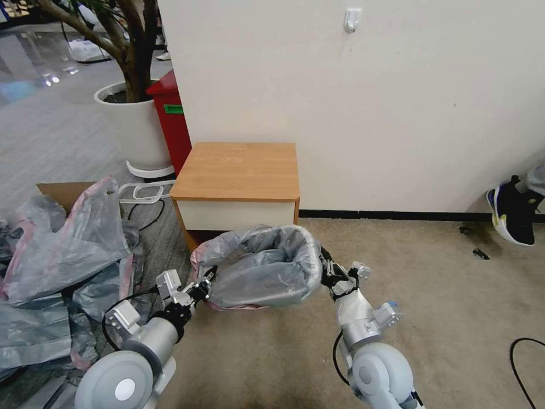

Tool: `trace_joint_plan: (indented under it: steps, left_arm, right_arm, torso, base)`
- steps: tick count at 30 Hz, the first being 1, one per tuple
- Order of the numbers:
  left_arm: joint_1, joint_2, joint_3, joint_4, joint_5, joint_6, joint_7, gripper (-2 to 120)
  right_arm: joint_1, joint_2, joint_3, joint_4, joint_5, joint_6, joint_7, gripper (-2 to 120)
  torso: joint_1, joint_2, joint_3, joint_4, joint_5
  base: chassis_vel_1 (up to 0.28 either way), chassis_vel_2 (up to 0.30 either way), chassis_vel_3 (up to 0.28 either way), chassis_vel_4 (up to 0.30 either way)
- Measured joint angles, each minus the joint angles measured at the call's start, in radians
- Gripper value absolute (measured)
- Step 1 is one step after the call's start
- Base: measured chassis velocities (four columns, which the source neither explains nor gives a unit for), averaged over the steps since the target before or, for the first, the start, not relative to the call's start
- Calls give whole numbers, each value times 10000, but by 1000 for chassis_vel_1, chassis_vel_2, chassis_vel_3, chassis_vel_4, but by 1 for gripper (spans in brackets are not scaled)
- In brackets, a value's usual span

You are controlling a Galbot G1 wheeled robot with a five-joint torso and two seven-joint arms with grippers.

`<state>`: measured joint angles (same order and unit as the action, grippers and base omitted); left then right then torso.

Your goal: Pick up the garbage bag from the table and place it over the trash can.

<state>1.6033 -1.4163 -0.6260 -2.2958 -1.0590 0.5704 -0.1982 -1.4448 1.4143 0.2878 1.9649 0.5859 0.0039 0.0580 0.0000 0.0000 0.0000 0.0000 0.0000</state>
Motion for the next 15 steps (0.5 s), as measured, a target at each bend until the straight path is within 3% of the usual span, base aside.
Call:
trace_joint_plan:
  steps: [6, 15]
  left_arm:
    - [80, -102, 168, -47, -5, -11, 116, 1]
    - [112, -183, 323, -198, -82, 25, 251, 1]
  right_arm:
    - [60, 35, -1, -375, -1537, -43, 441, 0]
    - [132, 32, 83, -734, -2526, -93, 821, 0]
  torso:
    - [0, 0, 0, 0, 1]
    - [0, 0, 0, 0, 1]
  base:
    - [0, 0, 0, 0]
    - [0, 0, 0, 0]
